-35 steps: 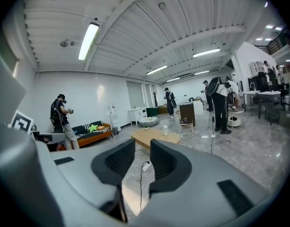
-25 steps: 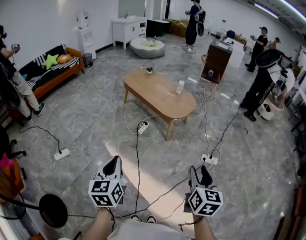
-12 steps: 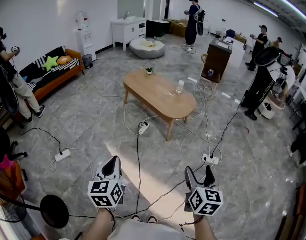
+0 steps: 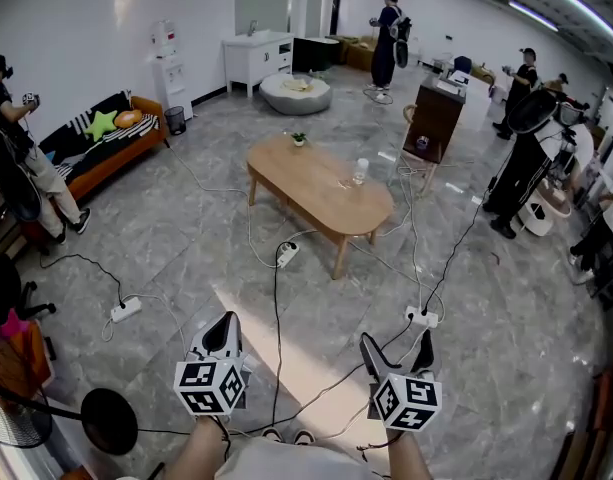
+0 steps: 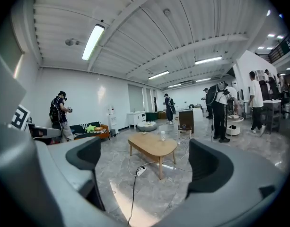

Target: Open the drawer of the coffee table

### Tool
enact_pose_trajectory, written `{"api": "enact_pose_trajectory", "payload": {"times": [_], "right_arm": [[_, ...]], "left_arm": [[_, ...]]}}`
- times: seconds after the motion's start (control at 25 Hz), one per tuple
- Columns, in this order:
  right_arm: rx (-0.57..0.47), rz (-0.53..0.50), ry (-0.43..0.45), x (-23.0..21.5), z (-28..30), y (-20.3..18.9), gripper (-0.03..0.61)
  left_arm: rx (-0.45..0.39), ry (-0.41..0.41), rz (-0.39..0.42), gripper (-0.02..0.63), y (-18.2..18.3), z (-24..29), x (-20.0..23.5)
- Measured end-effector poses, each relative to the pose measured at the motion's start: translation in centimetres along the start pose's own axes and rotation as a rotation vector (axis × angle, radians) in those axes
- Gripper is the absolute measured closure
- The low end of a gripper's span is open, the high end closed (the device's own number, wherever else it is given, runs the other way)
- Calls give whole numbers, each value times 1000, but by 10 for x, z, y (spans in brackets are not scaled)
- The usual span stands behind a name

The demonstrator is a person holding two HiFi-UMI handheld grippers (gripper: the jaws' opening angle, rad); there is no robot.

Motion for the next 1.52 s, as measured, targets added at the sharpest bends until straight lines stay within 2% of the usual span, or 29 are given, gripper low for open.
{"api": "enact_pose_trajectory", "payload": {"times": [0.08,0.36,0.52,0.8,0.96,1.2,1.52], "right_arm": [[0,-1,5,-2,2,1,-9],[17,20,10,-15,9,-2,-9],[41,73,10,-31,11,-7,-9],[67,78,21,-35,21,-13,-9],[72,81,-6,-38,29,-17,-8],[43,57,-51,-45,55,-15,-6],[32,55,-111,-30,124,-25,-6]], "left_arm": [[0,4,1,620,1,2,-1],[4,20,11,620,1,8,-10],[4,42,17,620,-2,9,-17],[20,58,27,620,-1,13,-18],[21,58,28,620,-2,23,-15],[16,49,16,620,-6,56,-4],[0,-1,-9,620,-8,137,38]]}}
Point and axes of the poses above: the fingertips, and each gripper's own axes: z forward along the fingers, x to its left, y out of its top, the point moved 5 cm from there along -z, backward along the fingers, and after that the axes turned 15 degrees about -x, right-handed, at the moved point
